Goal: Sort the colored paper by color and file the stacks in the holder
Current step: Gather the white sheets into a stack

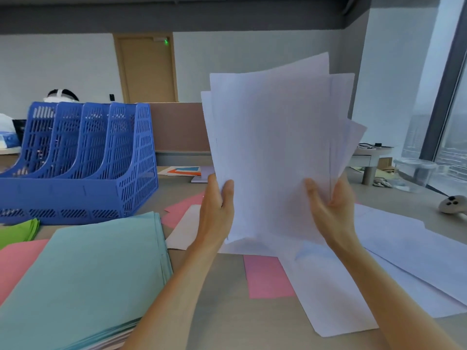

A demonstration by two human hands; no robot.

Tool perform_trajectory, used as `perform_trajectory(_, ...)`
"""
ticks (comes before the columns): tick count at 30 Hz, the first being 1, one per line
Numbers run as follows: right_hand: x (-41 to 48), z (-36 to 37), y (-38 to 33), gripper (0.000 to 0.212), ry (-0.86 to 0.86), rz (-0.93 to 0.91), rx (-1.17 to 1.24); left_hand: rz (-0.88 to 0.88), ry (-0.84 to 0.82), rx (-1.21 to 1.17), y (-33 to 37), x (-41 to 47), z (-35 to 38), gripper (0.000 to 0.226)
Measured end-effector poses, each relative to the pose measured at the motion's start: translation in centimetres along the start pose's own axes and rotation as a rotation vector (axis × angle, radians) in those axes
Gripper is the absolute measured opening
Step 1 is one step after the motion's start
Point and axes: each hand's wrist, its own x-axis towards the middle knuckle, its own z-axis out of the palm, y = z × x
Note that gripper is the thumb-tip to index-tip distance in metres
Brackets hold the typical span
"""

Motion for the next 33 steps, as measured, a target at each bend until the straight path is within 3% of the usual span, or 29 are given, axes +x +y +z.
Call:
perform_trajectory(7, 0.2, -0.7, -1.1, 0.038, -0.033, -0.066, 0.012, 0.043, -0.006, -0.085, 1.2, 0.4, 0.1, 0.028)
perform_trajectory(18, 4.3, -1.0, -5.8, 0.034, -0.139, 0.089, 0.106, 0.069, -0.009, 0.042, 5.4, 3.2, -1.3, 0.035)
perform_trajectory(25, 0.3, -1.3, -0.7, 0.045, -0.188, 0.323, 0.129, -0.217, -0.091, 0.029, 3.6, -0.3, -0.5, 0.026)
perform_trajectory(29, -1.7, -1.5, 2.1, 0.030, -0.219, 0.372, 0.007, -0.340, -0.214, 0.188, 1.4, -1.9, -0.6, 0.023)
perform_trajectory(33, -1.1, -1.6, 2.9, 0.019, -0.203, 0.373, -0.102, -0.382, -0.318, 0.170, 0.9, -1.4, -0.3, 0.029)
